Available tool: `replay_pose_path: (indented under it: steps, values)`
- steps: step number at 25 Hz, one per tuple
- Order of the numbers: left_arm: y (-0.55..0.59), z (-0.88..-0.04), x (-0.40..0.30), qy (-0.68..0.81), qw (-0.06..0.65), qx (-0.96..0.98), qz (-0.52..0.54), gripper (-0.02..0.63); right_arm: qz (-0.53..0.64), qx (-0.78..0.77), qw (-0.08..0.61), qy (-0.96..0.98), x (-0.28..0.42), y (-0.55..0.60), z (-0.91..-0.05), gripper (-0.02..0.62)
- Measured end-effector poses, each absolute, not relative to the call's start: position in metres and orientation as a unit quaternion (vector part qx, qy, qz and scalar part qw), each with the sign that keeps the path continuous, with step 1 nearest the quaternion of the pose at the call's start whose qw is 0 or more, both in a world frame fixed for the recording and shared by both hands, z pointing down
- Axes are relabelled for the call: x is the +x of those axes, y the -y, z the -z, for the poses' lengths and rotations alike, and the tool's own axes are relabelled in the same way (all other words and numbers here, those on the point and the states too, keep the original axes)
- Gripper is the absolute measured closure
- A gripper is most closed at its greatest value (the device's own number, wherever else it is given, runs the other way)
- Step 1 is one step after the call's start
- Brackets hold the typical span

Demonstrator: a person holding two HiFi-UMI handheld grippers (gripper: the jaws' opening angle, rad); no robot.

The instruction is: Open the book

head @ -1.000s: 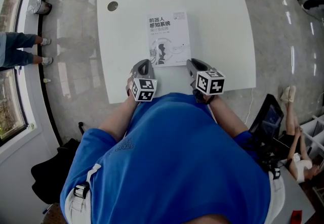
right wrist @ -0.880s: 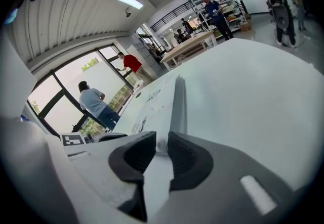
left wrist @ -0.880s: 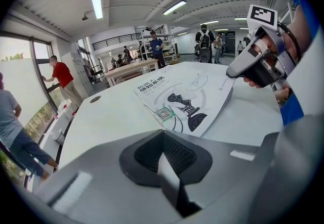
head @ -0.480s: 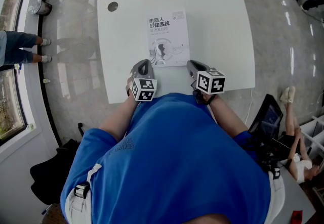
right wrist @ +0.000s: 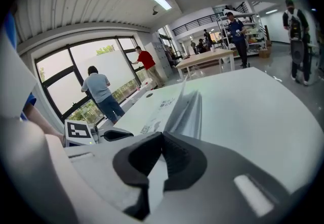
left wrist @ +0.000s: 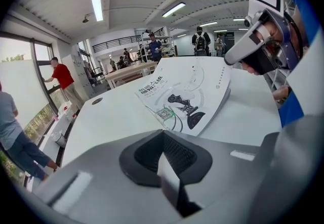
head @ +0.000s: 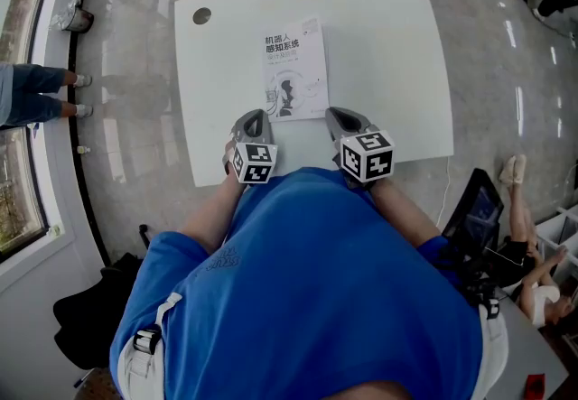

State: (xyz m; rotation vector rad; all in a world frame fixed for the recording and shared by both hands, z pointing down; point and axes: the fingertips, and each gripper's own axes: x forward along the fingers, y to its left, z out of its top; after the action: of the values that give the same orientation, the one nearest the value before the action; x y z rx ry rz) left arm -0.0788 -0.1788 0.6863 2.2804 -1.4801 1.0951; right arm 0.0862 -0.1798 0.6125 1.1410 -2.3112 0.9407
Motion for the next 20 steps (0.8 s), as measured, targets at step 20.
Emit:
replay_pose_path:
  steps: [20]
  values:
    - [0.146, -0.628, -0.127, 0.564, 0.111, 0.748, -0.332, 0.599, -0.221, 0.271, 0.196, 0.916, -0.036, 0.171, -0.530, 0.592]
